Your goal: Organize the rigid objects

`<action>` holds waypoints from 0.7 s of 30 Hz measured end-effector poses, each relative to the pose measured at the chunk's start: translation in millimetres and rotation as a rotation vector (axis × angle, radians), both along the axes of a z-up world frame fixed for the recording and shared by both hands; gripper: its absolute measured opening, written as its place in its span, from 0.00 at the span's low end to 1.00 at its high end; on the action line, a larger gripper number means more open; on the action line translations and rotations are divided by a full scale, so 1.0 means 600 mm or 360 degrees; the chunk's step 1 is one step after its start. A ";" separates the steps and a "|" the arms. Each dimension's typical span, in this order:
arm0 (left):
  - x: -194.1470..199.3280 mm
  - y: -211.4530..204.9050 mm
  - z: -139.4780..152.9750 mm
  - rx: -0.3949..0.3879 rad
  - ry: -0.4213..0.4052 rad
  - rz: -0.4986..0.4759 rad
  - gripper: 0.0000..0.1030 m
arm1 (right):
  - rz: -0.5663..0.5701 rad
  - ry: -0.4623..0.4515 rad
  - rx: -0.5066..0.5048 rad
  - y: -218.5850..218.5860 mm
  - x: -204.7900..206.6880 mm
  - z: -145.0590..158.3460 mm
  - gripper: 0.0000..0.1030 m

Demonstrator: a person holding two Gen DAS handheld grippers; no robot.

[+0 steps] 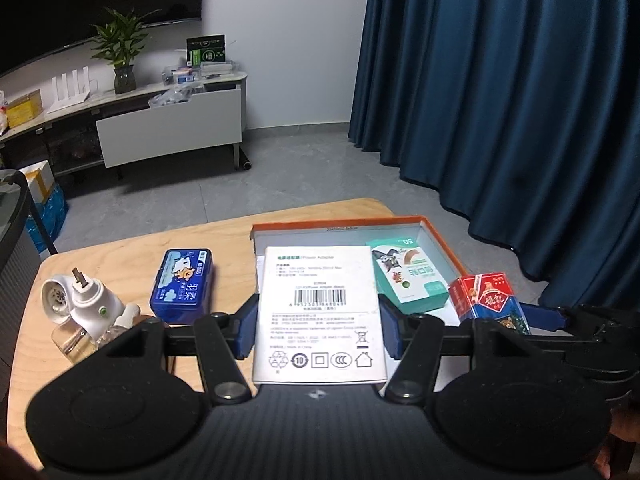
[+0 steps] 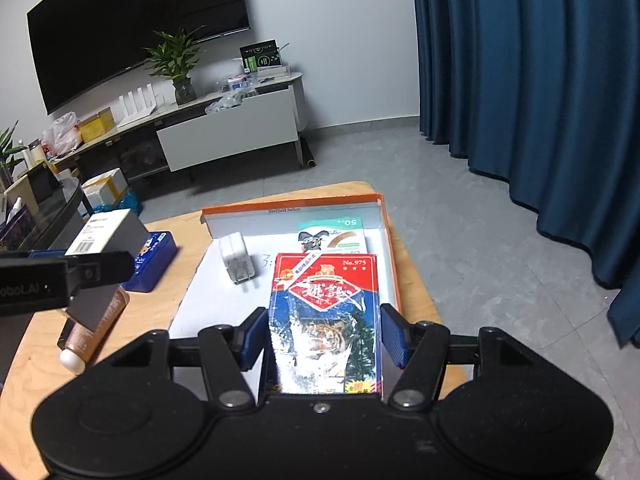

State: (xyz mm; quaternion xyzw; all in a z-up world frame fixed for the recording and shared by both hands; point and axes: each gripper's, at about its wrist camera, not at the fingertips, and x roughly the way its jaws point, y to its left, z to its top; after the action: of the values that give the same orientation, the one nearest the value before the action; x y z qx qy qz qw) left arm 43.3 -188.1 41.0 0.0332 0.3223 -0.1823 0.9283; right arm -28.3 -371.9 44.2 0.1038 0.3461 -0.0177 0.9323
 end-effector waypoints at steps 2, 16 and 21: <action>0.000 -0.004 0.004 -0.0004 0.0002 0.0002 0.58 | 0.0013 0.0010 -0.0008 0.003 0.004 -0.002 0.69; 0.008 -0.016 -0.012 0.0003 0.0049 0.0007 0.58 | 0.0029 0.0073 -0.0014 0.008 0.023 -0.014 0.69; 0.006 -0.028 -0.023 0.0019 0.0072 -0.0010 0.58 | 0.0005 0.0069 0.0013 0.006 0.020 -0.011 0.69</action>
State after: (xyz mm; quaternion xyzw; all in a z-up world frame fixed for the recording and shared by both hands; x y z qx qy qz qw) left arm 47.1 -204.7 27.0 0.0355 0.3441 -0.1841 0.9200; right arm -16.3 -368.0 37.4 0.1067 0.3665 -0.0171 0.9241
